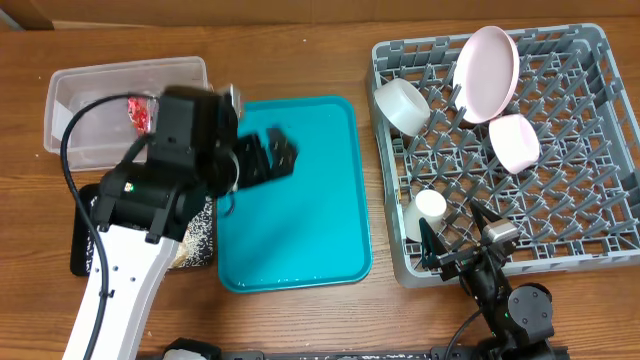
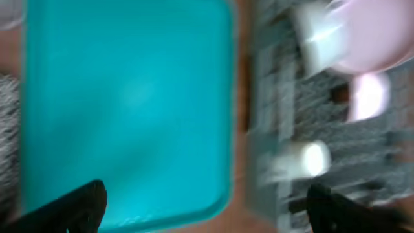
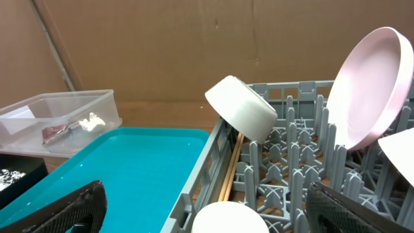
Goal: Sort waste into correct bins and load items into the dishwasher
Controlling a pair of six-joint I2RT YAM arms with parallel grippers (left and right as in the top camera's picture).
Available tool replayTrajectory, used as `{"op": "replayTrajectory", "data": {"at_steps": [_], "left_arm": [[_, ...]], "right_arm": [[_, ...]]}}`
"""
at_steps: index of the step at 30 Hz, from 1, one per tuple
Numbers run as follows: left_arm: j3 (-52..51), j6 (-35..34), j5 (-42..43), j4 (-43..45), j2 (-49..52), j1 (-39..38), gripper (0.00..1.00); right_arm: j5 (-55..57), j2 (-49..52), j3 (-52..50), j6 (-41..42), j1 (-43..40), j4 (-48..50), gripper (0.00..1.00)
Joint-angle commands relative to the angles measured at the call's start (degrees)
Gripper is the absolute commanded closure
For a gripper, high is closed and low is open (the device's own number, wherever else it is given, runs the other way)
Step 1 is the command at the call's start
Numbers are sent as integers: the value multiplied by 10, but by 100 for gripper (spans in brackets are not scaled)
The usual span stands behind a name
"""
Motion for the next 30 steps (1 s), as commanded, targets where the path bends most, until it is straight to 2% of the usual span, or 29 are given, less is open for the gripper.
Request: {"op": "replayTrajectory", "data": {"at_steps": [1, 9, 12, 17, 20, 26, 30], "left_arm": [[2, 57, -88, -56, -2, -4, 0], [2, 57, -14, -81, -2, -4, 0], [2, 57, -50, -85, -2, -3, 0], [2, 57, -52, -67, -2, -3, 0], [1, 89, -52, -10, -2, -4, 0], [-58, 229, -63, 175, -31, -17, 0], [-168, 236, -84, 312, -119, -23, 0]], "right_arm": [[3, -5, -6, 2, -3, 3, 0], [3, -5, -6, 2, -3, 3, 0], [2, -5, -6, 2, -3, 3, 0], [2, -5, -6, 3, -3, 3, 0], [3, -5, -6, 3, -3, 3, 0], [3, -5, -6, 2, -3, 3, 0], [3, -5, -6, 2, -3, 3, 0]]}}
